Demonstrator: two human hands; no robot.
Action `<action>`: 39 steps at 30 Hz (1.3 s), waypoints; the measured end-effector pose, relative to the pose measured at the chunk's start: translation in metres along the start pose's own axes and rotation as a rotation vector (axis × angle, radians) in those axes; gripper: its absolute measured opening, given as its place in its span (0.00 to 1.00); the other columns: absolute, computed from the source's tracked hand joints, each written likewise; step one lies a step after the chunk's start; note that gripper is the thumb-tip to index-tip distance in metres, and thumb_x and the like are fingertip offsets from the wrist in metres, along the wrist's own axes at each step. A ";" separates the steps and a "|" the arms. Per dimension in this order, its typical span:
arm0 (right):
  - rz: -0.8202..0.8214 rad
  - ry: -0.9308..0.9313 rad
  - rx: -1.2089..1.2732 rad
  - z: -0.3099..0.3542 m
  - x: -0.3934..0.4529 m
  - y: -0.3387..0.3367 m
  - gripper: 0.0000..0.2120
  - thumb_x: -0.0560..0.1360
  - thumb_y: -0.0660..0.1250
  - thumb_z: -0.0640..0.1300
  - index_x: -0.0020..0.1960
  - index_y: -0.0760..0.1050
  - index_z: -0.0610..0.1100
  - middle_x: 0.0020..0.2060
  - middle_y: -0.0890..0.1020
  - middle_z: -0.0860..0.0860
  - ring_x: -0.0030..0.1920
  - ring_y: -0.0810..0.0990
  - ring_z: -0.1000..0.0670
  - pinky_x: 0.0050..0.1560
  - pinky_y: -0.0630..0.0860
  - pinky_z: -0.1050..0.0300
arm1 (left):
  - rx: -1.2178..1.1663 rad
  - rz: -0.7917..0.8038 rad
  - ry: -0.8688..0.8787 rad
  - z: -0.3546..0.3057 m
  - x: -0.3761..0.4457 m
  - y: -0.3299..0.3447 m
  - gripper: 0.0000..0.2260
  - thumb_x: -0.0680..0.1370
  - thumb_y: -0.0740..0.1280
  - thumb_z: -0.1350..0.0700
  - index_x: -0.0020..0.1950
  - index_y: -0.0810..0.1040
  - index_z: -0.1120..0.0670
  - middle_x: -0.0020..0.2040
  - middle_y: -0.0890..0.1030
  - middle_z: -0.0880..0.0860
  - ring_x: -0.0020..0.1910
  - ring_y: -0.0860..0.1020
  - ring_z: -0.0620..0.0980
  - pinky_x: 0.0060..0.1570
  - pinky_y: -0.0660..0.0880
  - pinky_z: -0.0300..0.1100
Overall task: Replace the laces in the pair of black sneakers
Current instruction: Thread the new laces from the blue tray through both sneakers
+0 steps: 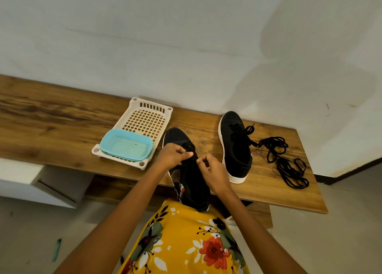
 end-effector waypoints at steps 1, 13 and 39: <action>0.006 -0.002 -0.020 0.001 0.000 0.000 0.06 0.80 0.59 0.49 0.46 0.72 0.50 0.40 0.79 0.53 0.36 0.75 0.56 0.37 0.71 0.57 | -0.039 -0.030 -0.015 0.004 -0.001 -0.001 0.07 0.75 0.69 0.53 0.40 0.78 0.54 0.36 0.78 0.48 0.36 0.77 0.44 0.34 0.71 0.33; -0.031 0.030 0.103 0.001 -0.002 -0.002 0.07 0.75 0.68 0.51 0.47 0.82 0.50 0.42 0.81 0.59 0.44 0.78 0.60 0.43 0.73 0.64 | 0.059 -0.247 0.111 0.006 -0.019 -0.013 0.06 0.72 0.72 0.59 0.48 0.83 0.57 0.43 0.83 0.51 0.41 0.78 0.41 0.41 0.71 0.29; 0.084 0.008 -0.148 0.009 0.002 -0.007 0.07 0.77 0.66 0.48 0.49 0.80 0.46 0.46 0.81 0.55 0.43 0.75 0.58 0.40 0.67 0.64 | 0.036 -0.313 0.074 0.017 -0.020 -0.011 0.04 0.75 0.70 0.57 0.45 0.82 0.57 0.42 0.82 0.52 0.41 0.81 0.47 0.43 0.77 0.41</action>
Point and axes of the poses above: each hand's wrist, its own x-axis towards the middle knuckle, its own y-axis out of the palm, z = x × y, the point moved 7 cm from there along x, towards the middle knuckle
